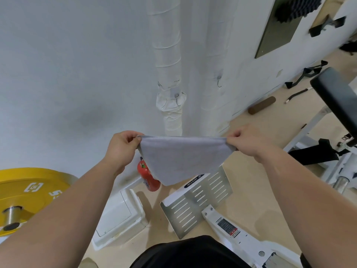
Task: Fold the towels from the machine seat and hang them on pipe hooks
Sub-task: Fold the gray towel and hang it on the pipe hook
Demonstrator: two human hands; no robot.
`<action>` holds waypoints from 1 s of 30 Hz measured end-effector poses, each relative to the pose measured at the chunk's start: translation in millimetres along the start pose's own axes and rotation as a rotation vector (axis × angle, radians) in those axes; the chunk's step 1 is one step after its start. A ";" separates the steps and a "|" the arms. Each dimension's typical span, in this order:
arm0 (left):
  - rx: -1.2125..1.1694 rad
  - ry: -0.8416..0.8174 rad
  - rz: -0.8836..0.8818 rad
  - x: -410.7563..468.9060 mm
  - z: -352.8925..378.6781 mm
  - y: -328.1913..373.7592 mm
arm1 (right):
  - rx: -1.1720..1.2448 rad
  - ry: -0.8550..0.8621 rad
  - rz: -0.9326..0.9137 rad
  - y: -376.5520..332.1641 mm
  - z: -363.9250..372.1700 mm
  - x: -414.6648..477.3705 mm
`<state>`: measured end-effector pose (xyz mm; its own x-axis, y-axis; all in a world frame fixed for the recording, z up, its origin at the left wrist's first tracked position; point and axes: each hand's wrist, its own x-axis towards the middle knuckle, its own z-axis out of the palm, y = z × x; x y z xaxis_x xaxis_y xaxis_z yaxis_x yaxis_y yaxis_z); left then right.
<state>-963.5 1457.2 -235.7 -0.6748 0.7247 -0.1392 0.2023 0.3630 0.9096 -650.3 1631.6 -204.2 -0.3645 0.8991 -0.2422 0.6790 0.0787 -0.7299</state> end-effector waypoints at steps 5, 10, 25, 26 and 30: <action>-0.127 0.023 -0.079 -7.3 1.7 6.9 | 0.321 0.053 0.073 -3.1 6.9 -14.9; -0.291 0.048 -0.102 -39.4 31.1 36.2 | 0.714 0.060 0.117 -24.2 33.3 -36.1; -0.272 -0.040 0.023 -80.8 65.6 59.5 | 0.559 -0.060 -0.243 -46.8 75.2 -69.9; -0.258 -0.017 0.031 -77.7 64.3 56.2 | 0.452 0.007 -0.294 -42.1 74.9 -65.4; -0.116 0.181 -0.012 -41.9 40.6 25.5 | 0.058 0.158 -0.394 -9.7 66.7 -38.5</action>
<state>-901.3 1459.9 -222.5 -0.7953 0.5998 -0.0874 0.1175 0.2940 0.9486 -685.4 1567.5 -230.5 -0.4838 0.8605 0.1594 0.4687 0.4086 -0.7832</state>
